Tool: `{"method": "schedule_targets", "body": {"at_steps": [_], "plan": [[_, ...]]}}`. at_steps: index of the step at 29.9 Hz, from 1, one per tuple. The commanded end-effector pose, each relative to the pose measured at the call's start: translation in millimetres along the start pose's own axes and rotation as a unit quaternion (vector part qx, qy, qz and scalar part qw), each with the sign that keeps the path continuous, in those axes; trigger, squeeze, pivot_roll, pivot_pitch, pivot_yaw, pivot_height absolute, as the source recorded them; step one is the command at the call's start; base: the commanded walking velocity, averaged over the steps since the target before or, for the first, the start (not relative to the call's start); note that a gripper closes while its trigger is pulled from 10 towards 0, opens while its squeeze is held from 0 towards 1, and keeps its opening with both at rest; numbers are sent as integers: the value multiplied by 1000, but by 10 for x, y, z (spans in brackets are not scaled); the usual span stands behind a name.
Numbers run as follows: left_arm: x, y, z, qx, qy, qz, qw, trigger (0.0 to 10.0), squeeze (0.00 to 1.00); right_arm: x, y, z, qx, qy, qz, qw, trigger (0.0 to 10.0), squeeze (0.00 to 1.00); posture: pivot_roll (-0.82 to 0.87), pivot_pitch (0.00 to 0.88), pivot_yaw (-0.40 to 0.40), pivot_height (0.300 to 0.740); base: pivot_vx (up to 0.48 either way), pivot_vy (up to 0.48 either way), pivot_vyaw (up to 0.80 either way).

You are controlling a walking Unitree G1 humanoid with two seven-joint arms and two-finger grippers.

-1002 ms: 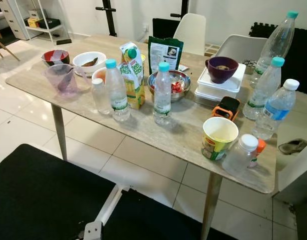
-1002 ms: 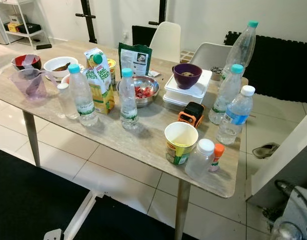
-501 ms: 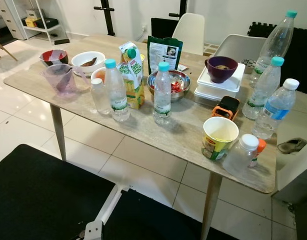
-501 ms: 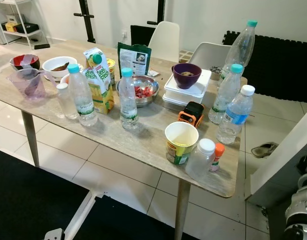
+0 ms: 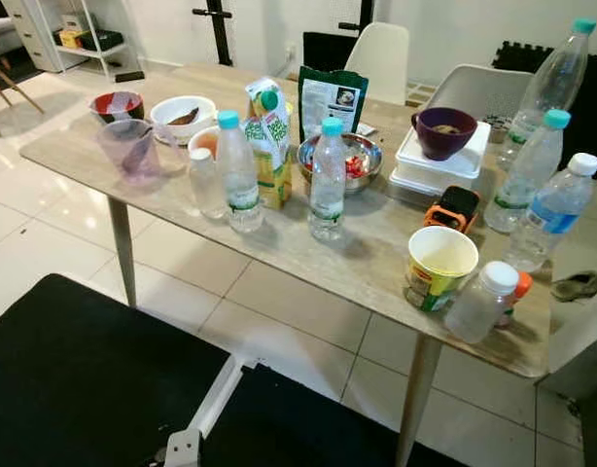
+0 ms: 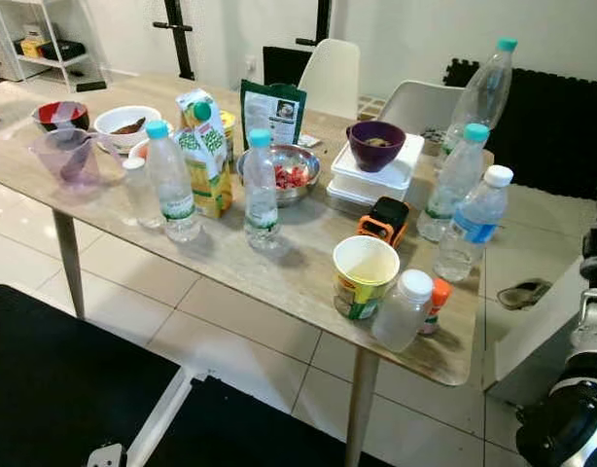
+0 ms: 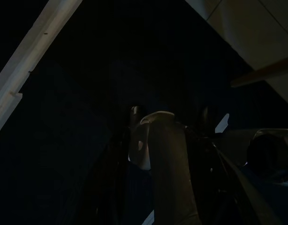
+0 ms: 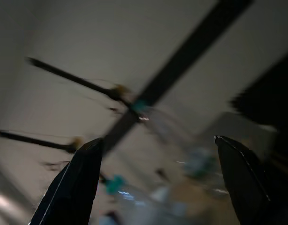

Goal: Restocking fridge

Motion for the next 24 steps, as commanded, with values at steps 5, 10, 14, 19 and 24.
{"method": "schedule_targets", "body": {"at_steps": [5,10,14,19,24], "plan": [[-10,-9,-114,-3,17,-2,1000,10000,0,-123,436,-9,25,37,227,973,10000,0,-14,64,5,740,0,0,0],[-10,-10,-114,-3,18,-3,1000,10000,0,-312,541,-112,21,106,309,945,10000,0,-14,65,5,740,0,0,0],[-11,-7,-118,-3,18,-3,1000,10000,0,-472,525,-270,0,177,332,926,10000,0,-15,65,6,740,0,0,0],[-14,-2,-122,-3,20,-3,1000,10000,0,-613,522,-450,-19,244,345,906,10000,0,-16,67,7,740,0,0,0],[-10,-16,-123,-3,20,-7,1000,10000,0,-790,638,-745,-28,325,376,867,10000,0,-16,67,9,740,0,0,0]]}}
Point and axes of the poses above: a point about 5 cm out from each wrist's last joint towards the gripper, its own x axis pointing out of the wrist towards the gripper, its own z axis along the axis of the wrist's last joint, y = z × x, the point moved 3 cm from there along x, pointing out of the wrist towards the gripper, and after that the axes turned 11 degrees about -x, right-handed, at the moved point
